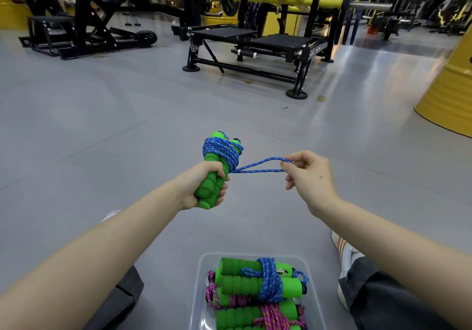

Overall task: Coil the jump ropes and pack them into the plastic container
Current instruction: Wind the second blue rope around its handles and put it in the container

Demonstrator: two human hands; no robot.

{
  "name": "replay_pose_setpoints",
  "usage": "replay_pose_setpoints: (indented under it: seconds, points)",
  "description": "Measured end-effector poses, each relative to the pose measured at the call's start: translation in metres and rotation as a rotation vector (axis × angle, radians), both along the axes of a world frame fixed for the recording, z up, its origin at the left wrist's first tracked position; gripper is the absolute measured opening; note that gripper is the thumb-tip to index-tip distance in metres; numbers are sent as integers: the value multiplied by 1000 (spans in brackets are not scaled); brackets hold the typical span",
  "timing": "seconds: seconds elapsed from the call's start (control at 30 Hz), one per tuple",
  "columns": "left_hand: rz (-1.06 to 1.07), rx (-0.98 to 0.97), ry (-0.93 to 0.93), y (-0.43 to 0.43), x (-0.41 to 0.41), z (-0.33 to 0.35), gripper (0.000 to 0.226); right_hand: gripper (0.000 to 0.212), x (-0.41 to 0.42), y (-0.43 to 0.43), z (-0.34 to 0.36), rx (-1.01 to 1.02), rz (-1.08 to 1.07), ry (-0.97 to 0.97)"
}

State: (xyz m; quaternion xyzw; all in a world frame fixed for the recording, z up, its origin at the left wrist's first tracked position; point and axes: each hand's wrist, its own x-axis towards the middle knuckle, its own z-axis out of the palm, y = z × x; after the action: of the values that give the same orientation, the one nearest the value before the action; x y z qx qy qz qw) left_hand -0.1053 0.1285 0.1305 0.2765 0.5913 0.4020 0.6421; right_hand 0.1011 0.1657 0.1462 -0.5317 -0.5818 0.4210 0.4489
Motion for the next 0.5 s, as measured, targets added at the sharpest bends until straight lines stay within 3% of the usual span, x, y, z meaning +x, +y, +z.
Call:
replay_pose_setpoints:
  seconds: [0.2, 0.33, 0.5]
  points:
    - [7, -28, 50, -4, -5, -4, 12, 20, -7, -8, 15, -115, 410, -115]
    - [-78, -9, 85, -6, 7, -2, 11, 19, -8, -5, 16, -111, 541, 142]
    - [-157, -2, 142, -9, 32, -8, 6, 10, -10, -7, 18, -27, 560, 239]
